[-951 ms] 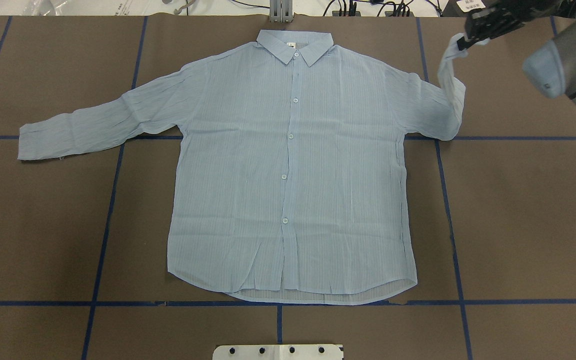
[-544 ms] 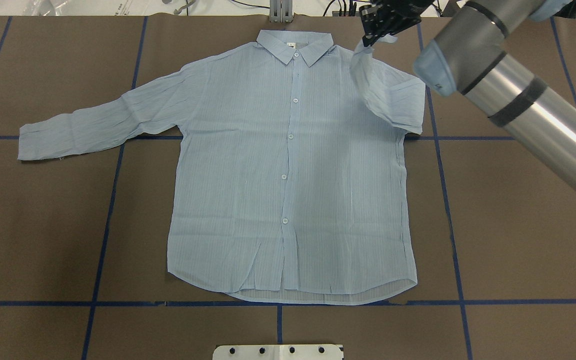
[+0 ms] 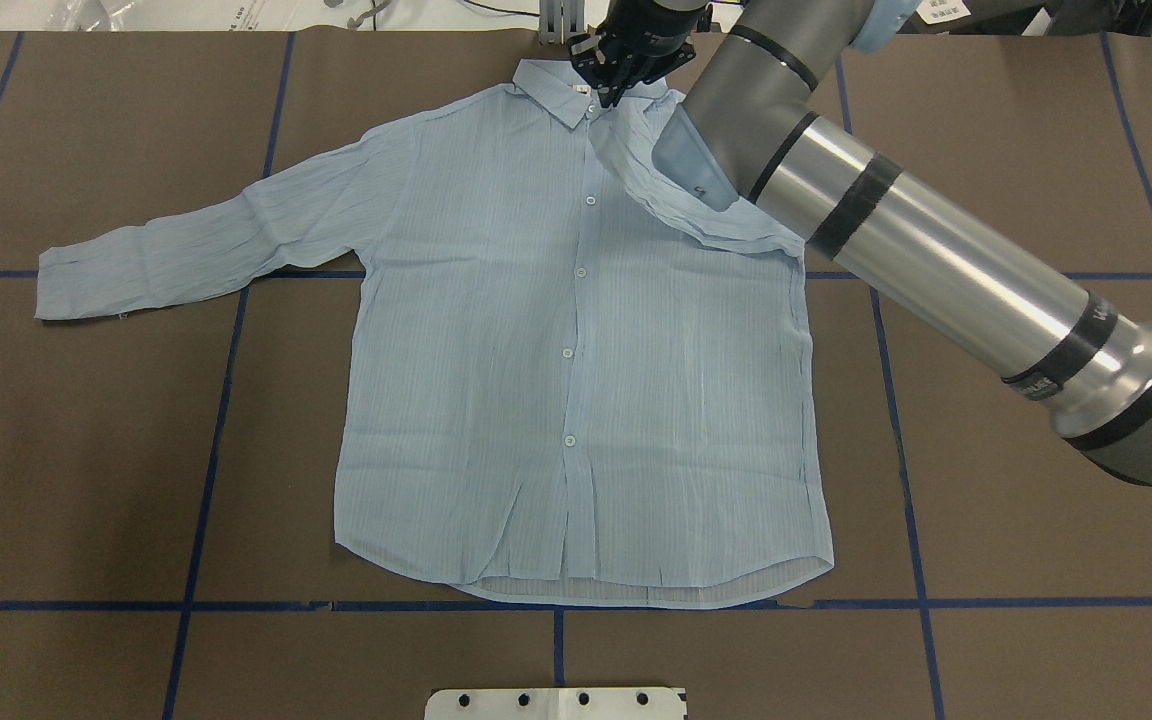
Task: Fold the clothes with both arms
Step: 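Carry the held sleeve with the right gripper across the chest toward the collar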
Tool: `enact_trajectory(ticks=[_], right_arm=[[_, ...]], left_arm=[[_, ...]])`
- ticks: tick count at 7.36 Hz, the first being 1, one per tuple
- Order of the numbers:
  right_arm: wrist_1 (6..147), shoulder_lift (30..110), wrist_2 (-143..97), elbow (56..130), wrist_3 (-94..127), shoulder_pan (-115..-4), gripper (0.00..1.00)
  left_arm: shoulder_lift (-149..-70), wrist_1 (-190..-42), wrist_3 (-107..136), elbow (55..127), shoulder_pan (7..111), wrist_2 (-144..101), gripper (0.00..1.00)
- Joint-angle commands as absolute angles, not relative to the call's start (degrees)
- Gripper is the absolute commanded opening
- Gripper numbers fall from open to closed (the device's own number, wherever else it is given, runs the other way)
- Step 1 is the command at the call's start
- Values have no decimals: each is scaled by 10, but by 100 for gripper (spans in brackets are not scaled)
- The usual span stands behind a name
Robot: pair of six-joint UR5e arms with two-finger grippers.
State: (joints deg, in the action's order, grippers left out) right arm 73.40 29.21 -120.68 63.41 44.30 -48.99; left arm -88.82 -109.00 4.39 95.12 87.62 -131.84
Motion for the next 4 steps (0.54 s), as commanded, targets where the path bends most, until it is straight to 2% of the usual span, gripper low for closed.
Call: enact_trajectory(ticks=[1, 3, 4], right_arm=[[731, 264, -1166, 587, 443, -453, 0], [648, 245, -1130, 510, 443, -422, 0], [646, 239, -1115, 504, 443, -410, 0]], left_arm=[[-889, -1094, 44, 945, 876, -1318, 99], [-889, -1119, 44, 926, 876, -1318, 99], [-889, -1134, 45, 915, 876, -1318, 99]])
